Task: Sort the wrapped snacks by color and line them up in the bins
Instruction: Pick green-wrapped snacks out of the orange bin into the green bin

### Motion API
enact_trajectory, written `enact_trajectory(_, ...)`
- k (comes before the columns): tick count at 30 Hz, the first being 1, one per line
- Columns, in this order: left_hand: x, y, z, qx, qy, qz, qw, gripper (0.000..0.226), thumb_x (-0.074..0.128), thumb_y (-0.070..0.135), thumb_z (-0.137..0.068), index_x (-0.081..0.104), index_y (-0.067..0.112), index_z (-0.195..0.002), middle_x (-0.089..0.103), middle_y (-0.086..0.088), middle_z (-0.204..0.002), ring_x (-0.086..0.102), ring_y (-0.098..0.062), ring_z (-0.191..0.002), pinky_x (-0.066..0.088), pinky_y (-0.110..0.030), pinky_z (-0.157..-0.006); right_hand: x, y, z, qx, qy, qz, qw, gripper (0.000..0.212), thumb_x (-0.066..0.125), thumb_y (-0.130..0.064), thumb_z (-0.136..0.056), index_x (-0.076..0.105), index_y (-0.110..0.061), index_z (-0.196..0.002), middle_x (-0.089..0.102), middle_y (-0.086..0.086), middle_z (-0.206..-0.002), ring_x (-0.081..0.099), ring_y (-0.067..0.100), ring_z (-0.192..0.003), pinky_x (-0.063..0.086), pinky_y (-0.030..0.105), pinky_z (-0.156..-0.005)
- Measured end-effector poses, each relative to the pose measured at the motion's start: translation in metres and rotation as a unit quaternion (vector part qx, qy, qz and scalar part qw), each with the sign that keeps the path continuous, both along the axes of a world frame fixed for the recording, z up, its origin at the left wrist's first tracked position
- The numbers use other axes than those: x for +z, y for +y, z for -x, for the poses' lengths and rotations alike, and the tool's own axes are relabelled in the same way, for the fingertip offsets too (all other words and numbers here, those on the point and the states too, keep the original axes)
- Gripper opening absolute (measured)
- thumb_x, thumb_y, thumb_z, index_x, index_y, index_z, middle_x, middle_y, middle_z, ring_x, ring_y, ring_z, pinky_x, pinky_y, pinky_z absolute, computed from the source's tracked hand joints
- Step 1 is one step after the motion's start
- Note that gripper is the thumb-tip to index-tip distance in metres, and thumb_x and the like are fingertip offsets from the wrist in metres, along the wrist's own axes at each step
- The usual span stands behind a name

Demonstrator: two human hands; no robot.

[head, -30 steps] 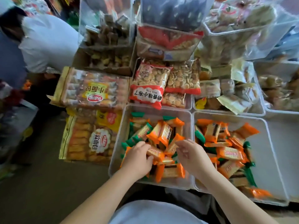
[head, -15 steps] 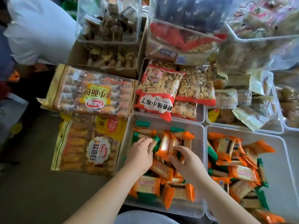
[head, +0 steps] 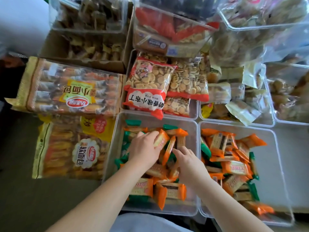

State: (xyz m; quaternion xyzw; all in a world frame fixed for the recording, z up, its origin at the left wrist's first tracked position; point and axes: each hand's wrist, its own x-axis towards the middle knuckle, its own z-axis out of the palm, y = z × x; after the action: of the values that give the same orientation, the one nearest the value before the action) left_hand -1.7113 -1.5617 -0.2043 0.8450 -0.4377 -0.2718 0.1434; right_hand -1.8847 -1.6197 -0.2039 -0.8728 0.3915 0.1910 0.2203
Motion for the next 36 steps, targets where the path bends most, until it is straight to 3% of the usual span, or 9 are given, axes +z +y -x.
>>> enact_trajectory(4,-0.005,0.021,-0.014,0.035,0.067,0.040,0.996,0.053,0.072,0.027,-0.095,0.056,0.029,-0.145,0.060,0.007,-0.141,0.059,-0.019,-0.126,0.053,-0.037,-0.102,0.012,-0.008,0.007,-0.090,-0.111,-0.030,0.989,0.039,0.077,-0.027,-0.090,0.070,-0.024,-0.128,0.046,-0.015,-0.105,0.057,0.012,-0.087,0.049,0.023,-0.076)
enact_trajectory(10,-0.006,0.049,-0.027,0.038,0.115,-0.011,0.993,0.033,0.074,0.043,-0.094,0.069,0.028,-0.123,0.072,0.012,-0.114,0.066,-0.010,-0.101,0.056,-0.028,-0.084,0.030,-0.033,-0.015,-0.216,-0.209,-0.094,0.949,0.025,0.090,-0.034,-0.076,0.075,-0.030,-0.096,0.068,-0.013,-0.084,0.065,0.014,-0.079,0.050,0.023,-0.066)
enact_trajectory(12,-0.005,0.055,-0.030,0.040,0.127,-0.004,0.991,0.030,0.071,0.043,-0.096,0.069,0.029,-0.122,0.073,0.014,-0.111,0.068,-0.008,-0.098,0.059,-0.029,-0.082,0.015,-0.031,-0.024,-0.157,-0.204,-0.045,0.965,0.026,0.088,-0.035,-0.080,0.074,-0.026,-0.101,0.065,-0.011,-0.103,0.064,0.020,-0.098,0.052,0.028,-0.078)
enact_trajectory(14,-0.004,0.062,-0.032,0.056,0.132,0.015,0.990,0.028,0.068,0.040,-0.098,0.069,0.029,-0.124,0.072,0.015,-0.109,0.067,-0.006,-0.097,0.057,-0.023,-0.077,0.001,-0.032,-0.028,-0.053,-0.173,-0.001,0.984,0.032,0.082,-0.039,-0.087,0.071,-0.024,-0.113,0.058,-0.004,-0.139,0.053,0.028,-0.131,0.051,0.041,-0.102)
enact_trajectory(16,-0.002,0.069,-0.035,0.061,0.144,0.016,0.988,0.030,0.066,0.040,-0.100,0.067,0.029,-0.128,0.071,0.015,-0.111,0.066,-0.005,-0.099,0.054,-0.020,-0.078,-0.003,-0.039,-0.034,0.016,-0.125,0.007,0.992,0.036,0.073,-0.044,-0.093,0.064,-0.026,-0.123,0.051,-0.002,-0.153,0.045,0.027,-0.143,0.048,0.044,-0.109)
enact_trajectory(22,0.002,0.070,-0.034,-0.033,0.164,-0.095,0.981,0.040,0.062,0.045,-0.101,0.055,0.032,-0.138,0.064,0.013,-0.128,0.064,-0.013,-0.112,0.058,-0.035,-0.093,0.009,-0.049,-0.043,0.065,-0.052,0.008,0.997,0.040,0.067,-0.052,-0.095,0.053,-0.025,-0.120,0.061,-0.002,-0.120,0.056,0.023,-0.116,0.055,0.041,-0.085)
enact_trajectory(26,0.001,0.055,-0.037,-0.107,0.192,-0.187,0.957,0.052,0.066,0.045,-0.097,0.052,0.029,-0.145,0.061,0.007,-0.130,0.061,-0.018,-0.116,0.052,-0.031,-0.093,0.010,-0.037,-0.034,0.009,-0.124,-0.047,0.991,0.029,0.068,-0.030,-0.098,0.047,-0.023,-0.116,0.051,-0.005,-0.109,0.057,0.024,-0.090,0.049,0.038,-0.074)
enact_trajectory(31,0.007,0.042,-0.029,-0.160,0.169,-0.201,0.952,0.017,0.071,0.036,-0.094,0.060,0.032,-0.107,0.062,0.007,-0.110,0.061,-0.013,-0.095,0.051,-0.027,-0.075,0.001,-0.028,-0.015,-0.117,-0.110,-0.066,0.985,0.033,0.065,-0.029,-0.100,0.048,-0.022,-0.127,0.063,0.001,-0.114,0.063,0.025,-0.096,0.054,0.037,-0.081)
enact_trajectory(36,0.016,0.039,-0.038,-0.137,0.139,-0.142,0.970,0.018,0.082,0.041,-0.080,0.068,0.032,-0.089,0.054,0.008,-0.111,0.059,-0.016,-0.100,0.055,-0.036,-0.087,-0.003,-0.033,-0.022,-0.111,-0.107,-0.042,0.987,0.048,0.068,-0.028,-0.098,0.049,-0.023,-0.143,0.066,0.004,-0.134,0.065,0.028,-0.117,0.056,0.037,-0.095)
